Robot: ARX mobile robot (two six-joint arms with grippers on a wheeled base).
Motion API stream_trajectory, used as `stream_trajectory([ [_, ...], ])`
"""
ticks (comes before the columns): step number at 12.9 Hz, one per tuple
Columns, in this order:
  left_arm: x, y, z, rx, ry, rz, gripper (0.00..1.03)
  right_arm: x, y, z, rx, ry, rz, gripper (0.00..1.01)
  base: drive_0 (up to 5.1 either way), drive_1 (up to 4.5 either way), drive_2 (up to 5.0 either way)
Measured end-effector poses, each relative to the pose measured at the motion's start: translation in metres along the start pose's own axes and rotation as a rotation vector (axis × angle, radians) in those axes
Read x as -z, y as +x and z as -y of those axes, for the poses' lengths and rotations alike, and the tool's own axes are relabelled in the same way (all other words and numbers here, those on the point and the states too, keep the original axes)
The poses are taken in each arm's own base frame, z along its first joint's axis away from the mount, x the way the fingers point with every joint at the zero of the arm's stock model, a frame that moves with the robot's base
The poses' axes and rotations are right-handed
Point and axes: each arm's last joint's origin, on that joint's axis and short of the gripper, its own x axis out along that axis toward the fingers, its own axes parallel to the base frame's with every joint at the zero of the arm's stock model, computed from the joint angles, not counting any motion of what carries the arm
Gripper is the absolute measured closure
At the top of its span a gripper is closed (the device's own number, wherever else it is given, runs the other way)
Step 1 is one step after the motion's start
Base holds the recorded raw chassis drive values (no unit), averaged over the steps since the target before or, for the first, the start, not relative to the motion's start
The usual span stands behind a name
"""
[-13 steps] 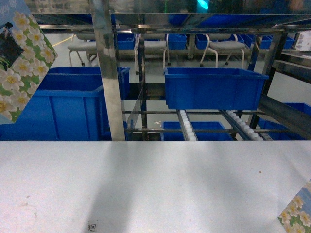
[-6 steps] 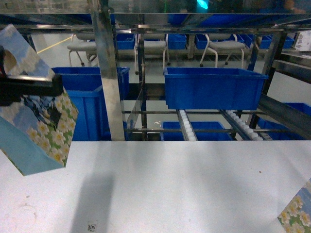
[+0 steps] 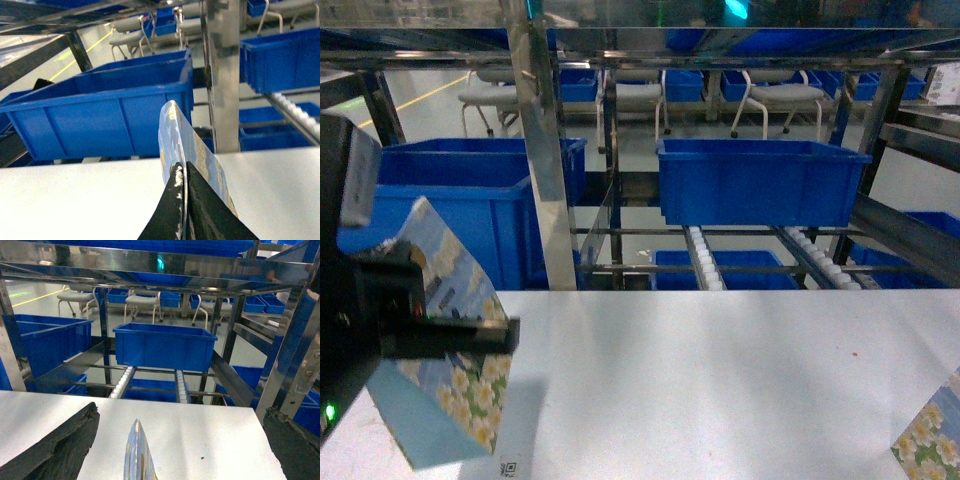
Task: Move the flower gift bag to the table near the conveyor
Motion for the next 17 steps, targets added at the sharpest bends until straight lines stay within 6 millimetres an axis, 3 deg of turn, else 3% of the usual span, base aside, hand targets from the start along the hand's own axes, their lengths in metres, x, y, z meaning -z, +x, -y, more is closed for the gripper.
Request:
stream_trajectory([
  [5,0.013,-0.013,-0.003,-0.001,0.042,-0.045,1.01,0.000,0.000,0.000,0.000,0.000,0.000,0.03,0.0,0.00,0.0],
  [8,0.051,-0.035,-0.007,-0.010,0.156,-0.185,1.01,0.000,0.000,0.000,0.000,0.000,-0.001,0.03,0.0,0.00,0.0],
  [10,0.056,-0.037,-0.006,0.000,0.151,-0.199,1.01,0.000,0.000,0.000,0.000,0.000,0.000,0.03,0.0,0.00,0.0],
  [11,0.053,-0.036,-0.008,0.020,0.136,-0.192,0.95,0.000,0.000,0.000,-0.001,0.000,0.000,0.03,0.0,0.00,0.0],
  [14,0.010,-0.024,-0.023,0.043,0.043,-0.019,0.44,0.000,0.000,0.000,0.000,0.000,0.000,0.03,0.0,0.00,0.0],
  [17,-0.024,-0.020,-0.048,-0.008,-0.050,0.131,0.04,0.000,0.000,0.000,-0.001,0.000,0.000,0.03,0.0,0.00,0.0],
])
